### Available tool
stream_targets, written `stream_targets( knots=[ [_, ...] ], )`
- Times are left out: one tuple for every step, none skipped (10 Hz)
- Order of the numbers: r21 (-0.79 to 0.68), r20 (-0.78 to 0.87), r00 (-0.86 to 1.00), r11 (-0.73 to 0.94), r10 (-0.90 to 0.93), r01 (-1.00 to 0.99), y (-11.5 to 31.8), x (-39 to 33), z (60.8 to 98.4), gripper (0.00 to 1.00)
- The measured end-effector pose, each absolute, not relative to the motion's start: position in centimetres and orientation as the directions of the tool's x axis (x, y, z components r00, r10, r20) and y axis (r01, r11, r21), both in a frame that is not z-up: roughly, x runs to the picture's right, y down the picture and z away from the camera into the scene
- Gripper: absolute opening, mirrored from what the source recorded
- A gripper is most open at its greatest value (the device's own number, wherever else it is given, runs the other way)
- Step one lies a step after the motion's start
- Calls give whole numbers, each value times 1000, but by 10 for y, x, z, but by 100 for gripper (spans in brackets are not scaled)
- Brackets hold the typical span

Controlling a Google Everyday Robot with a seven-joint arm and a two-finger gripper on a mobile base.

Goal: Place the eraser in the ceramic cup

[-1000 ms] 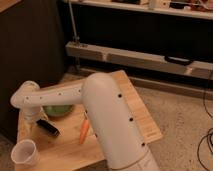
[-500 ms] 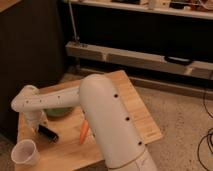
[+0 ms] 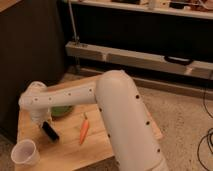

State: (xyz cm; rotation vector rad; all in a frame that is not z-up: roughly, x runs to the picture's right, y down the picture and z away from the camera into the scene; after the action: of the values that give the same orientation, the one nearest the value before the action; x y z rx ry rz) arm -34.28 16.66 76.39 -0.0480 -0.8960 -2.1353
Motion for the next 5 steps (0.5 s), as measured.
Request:
stream_targets(
  knots=[
    [598,279,-664,-416,-693,685,151,-341,746,0],
    [624,221,-645,-402,-732,670,130,-338,721,0],
    [647,178,-629,-392,-756,654,118,-337,704,0],
    [678,127,-608,-379,-784,630,105,-337,686,0],
    [720,67,-578,-361,-813,592,92,-337,665,0]
  ],
)
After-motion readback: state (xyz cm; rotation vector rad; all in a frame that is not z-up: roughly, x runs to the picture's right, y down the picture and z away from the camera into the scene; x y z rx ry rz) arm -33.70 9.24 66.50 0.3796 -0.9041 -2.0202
